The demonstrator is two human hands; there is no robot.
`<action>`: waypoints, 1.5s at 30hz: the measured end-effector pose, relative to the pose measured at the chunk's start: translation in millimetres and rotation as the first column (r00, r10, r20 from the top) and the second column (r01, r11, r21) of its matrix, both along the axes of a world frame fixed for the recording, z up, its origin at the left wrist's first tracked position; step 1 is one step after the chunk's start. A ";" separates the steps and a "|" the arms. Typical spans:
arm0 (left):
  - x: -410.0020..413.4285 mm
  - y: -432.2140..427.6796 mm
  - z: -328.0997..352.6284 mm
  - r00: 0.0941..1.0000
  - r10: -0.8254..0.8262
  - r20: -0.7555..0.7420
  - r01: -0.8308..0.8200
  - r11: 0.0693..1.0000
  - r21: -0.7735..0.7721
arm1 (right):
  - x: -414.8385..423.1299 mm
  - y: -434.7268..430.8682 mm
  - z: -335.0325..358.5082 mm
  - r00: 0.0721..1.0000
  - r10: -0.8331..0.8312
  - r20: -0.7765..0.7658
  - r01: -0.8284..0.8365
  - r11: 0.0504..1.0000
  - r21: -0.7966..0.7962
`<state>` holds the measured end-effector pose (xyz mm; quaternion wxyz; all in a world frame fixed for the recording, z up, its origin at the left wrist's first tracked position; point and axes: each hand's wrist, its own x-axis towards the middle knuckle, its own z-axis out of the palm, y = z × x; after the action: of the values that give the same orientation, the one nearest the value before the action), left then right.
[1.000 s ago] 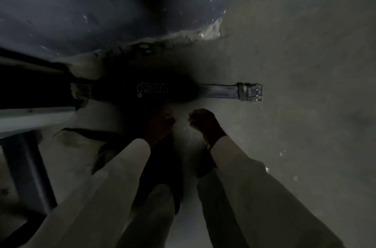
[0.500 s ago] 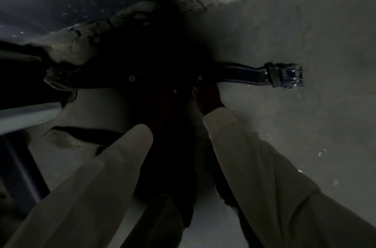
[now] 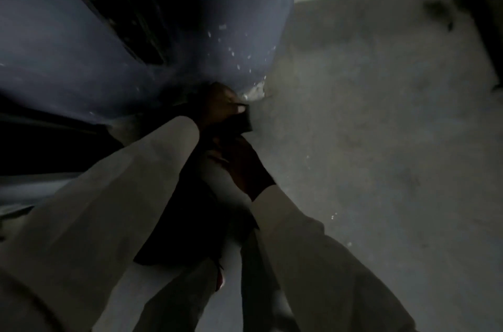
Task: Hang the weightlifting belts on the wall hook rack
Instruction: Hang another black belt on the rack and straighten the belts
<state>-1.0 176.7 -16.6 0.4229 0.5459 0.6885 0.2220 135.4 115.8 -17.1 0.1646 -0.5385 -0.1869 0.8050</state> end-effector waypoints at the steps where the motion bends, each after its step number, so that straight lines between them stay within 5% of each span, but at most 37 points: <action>1: -5.1 -5.7 31.9 0.999 0.003 0.043 -0.002 1.000 -0.020 | 6.4 -1.6 25.8 0.995 -0.039 -0.096 0.035 0.999 -0.041; 3: -15.7 -23.7 86.9 0.993 -0.059 0.106 0.057 0.998 0.027 | 14.2 0.4 81.0 0.960 -0.189 -0.206 0.172 0.980 -0.097; 6: -17.4 -66.1 170.4 0.972 0.009 0.236 -0.013 1.000 0.016 | 32.9 2.6 156.3 0.946 -0.283 -0.159 0.282 0.959 -0.035; 12: 7.8 -106.2 323.8 0.885 0.147 0.442 -0.174 0.984 0.022 | 60.1 -16.2 291.1 0.964 0.095 -0.249 -0.010 0.947 0.321; 19: 26.6 -99.6 451.8 0.855 0.164 0.493 -0.291 0.937 0.194 | 73.8 -8.1 437.3 0.784 0.616 0.073 -0.538 0.616 0.576; 24: 47.7 -120.5 497.7 0.817 0.158 0.555 -0.368 0.883 0.291 | 95.6 12.3 527.6 0.730 0.659 0.183 -0.584 0.461 0.668; 32: 62.1 -133.4 593.9 0.786 0.074 0.613 -0.459 0.733 0.501 | 91.6 21.7 641.6 0.613 0.604 0.509 -0.657 0.032 0.753; 35: 61.9 -137.1 630.3 0.738 0.074 0.671 -0.566 0.610 0.555 | 81.1 19.5 669.3 0.720 0.520 0.461 -0.517 -0.041 0.855; 39: 60.3 -141.7 674.5 0.743 0.060 0.667 -0.621 0.436 0.651 | 55.1 9.6 687.3 0.945 0.276 0.174 -0.144 -0.126 0.981; 45: 63.9 -150.4 720.6 0.803 0.112 0.586 -0.594 0.243 0.767 | 21.0 -2.7 748.2 0.985 0.171 -0.016 0.061 -0.264 0.962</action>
<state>63.0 26.3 704.1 0.1044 0.4485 0.4339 0.7744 156.5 113.1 731.2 0.5037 -0.1263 -0.7639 0.3831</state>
